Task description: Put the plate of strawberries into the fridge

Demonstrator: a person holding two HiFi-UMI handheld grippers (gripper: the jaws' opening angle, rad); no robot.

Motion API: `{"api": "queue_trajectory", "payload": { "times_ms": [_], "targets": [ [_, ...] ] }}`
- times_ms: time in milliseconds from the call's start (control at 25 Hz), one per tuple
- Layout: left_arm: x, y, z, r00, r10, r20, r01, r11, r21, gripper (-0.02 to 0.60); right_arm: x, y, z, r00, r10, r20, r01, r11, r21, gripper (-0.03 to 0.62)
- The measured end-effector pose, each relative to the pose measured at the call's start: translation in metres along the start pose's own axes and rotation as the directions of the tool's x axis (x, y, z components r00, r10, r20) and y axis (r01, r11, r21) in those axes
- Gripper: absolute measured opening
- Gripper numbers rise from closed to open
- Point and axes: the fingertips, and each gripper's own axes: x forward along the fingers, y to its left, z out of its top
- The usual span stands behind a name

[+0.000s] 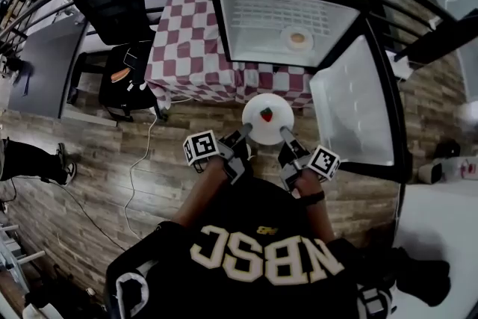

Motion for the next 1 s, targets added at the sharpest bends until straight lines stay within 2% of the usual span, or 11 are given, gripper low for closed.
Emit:
{"api": "queue_trajectory", "payload": {
  "times_ms": [200, 320, 440, 760, 1000],
  "targets": [
    [0.014, -0.01, 0.047, 1.0, -0.007, -0.018, 0.006, 1.0, -0.024, 0.029, 0.042, 0.009, 0.018, 1.0, -0.018, 0.017, 0.018, 1.0, 0.001, 0.047],
    [0.021, -0.021, 0.07, 1.0, -0.01, -0.028, 0.009, 1.0, -0.008, 0.03, 0.061, 0.022, 0.03, 1.0, 0.004, 0.029, -0.003, 1.0, -0.031, 0.046],
    [0.03, -0.027, 0.089, 0.999, -0.019, -0.039, 0.018, 1.0, -0.025, 0.029, 0.075, 0.03, 0.041, 0.998, 0.015, 0.054, -0.013, 0.999, -0.037, 0.046],
    [0.052, -0.03, 0.104, 0.998, -0.026, -0.063, 0.021, 0.996, -0.082, 0.029, 0.088, 0.038, 0.062, 0.994, 0.03, 0.103, -0.031, 1.0, 0.004, 0.047],
    [0.075, -0.044, 0.12, 0.998, -0.031, -0.046, 0.027, 0.997, -0.073, 0.029, 0.1, 0.043, 0.091, 0.991, 0.051, 0.122, -0.05, 0.999, -0.006, 0.047]
  ]
}}
